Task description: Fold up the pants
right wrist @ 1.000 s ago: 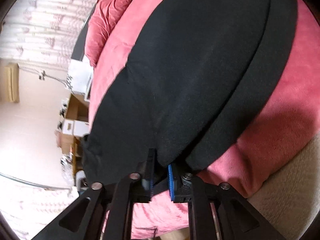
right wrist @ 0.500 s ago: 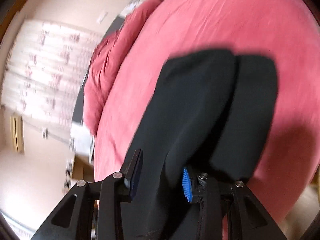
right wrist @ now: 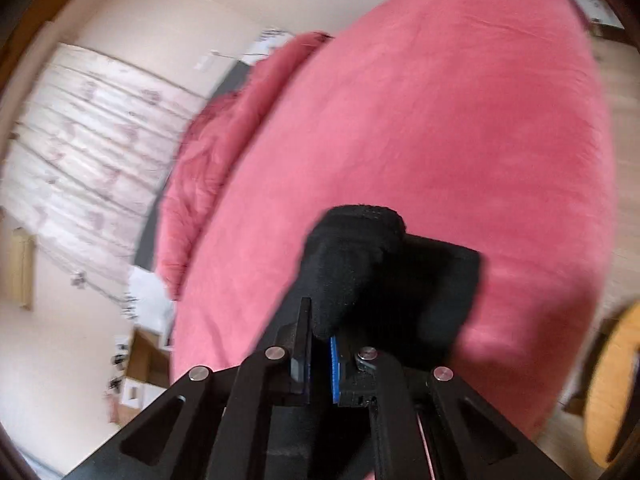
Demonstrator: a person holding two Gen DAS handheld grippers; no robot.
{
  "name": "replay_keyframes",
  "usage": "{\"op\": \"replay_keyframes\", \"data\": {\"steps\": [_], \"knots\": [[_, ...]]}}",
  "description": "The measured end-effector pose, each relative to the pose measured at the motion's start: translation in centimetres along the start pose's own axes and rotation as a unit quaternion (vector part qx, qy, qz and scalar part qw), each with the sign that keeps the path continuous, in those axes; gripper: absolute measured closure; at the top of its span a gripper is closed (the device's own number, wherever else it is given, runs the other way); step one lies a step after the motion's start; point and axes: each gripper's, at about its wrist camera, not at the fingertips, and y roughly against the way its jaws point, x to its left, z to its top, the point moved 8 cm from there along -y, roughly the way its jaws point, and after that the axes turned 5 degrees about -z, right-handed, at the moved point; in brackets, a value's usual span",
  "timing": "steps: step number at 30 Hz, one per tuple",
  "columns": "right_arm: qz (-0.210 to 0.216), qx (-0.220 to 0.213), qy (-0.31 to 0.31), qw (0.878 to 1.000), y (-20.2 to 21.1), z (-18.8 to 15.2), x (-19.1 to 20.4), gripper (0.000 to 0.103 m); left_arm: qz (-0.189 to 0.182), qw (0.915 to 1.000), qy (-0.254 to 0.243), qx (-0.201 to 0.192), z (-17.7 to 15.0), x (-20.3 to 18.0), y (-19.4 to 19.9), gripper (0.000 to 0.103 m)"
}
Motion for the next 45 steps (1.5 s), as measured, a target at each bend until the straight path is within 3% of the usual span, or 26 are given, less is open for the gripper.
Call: {"op": "replay_keyframes", "data": {"steps": [3,5,7,11,13,15,18,21,23,26,30,34,37,41,45], "knots": [[-0.05,0.034,0.001,0.998,-2.6,-1.4,-3.0,0.096,0.003,1.0,-0.006,0.001,-0.1,0.2,0.3,0.078],[-0.055,0.034,0.004,0.998,-3.0,-1.5,-3.1,0.098,0.005,0.9999,-0.012,0.006,-0.1,-0.2,0.2,0.078],[-0.057,0.024,-0.004,0.998,-2.6,-1.3,-2.5,0.089,-0.001,0.9999,-0.008,0.01,0.6,-0.4,0.3,0.078],[-0.103,-0.053,0.018,0.993,1.2,-1.1,-1.5,0.083,-0.021,0.9997,-0.005,-0.008,2.2,-1.6,1.1,0.078],[-0.138,-0.09,0.056,0.985,2.4,-1.4,1.1,0.082,-0.034,0.9991,-0.015,-0.019,3.3,-2.6,1.5,0.078],[-0.144,-0.117,0.126,0.974,3.4,-2.6,4.3,0.082,-0.039,0.9985,-0.029,-0.027,4.7,-3.7,1.5,0.078],[-0.121,-0.086,0.223,0.963,1.6,-6.0,9.4,0.082,-0.044,0.9975,-0.05,-0.027,6.9,-5.5,0.5,0.078],[-0.11,-0.029,0.267,0.957,-2.1,-10.1,11.8,0.083,-0.047,0.9969,-0.062,-0.009,8.6,-6.8,-1.3,0.079],[-0.105,0.004,0.263,0.959,-3.6,-11.9,12.0,0.082,-0.04,0.996,-0.08,0.002,9.5,-7.5,-2.8,0.079],[-0.112,0.029,0.248,0.962,-4.3,-14.2,9.9,0.082,0.002,0.9931,-0.117,0.006,11.1,-7.7,-5.0,0.079],[-0.116,0.022,0.225,0.967,-4.3,-14.2,8.7,0.085,0.042,0.9881,-0.148,-0.001,11.7,-6.7,-7.2,0.079],[-0.12,0.024,0.227,0.966,-4.5,-14.4,7.9,0.085,0.069,0.9846,-0.157,-0.034,12.9,-5.4,-9.1,0.077],[-0.122,0.019,0.223,0.967,-5.9,-14.2,8.7,0.085,0.055,0.9895,-0.128,-0.04,13.3,-4.4,-9.8,0.076],[-0.107,0.012,0.207,0.972,-5.4,-13.9,8.7,0.085,0.058,0.9875,-0.138,-0.049,12.8,-5.3,-7.9,0.076],[-0.09,0.026,0.16,0.983,-3.8,-13.4,7.8,0.077,0.005,0.9884,-0.134,-0.071,10.4,-6.9,-4.0,0.076]]}}
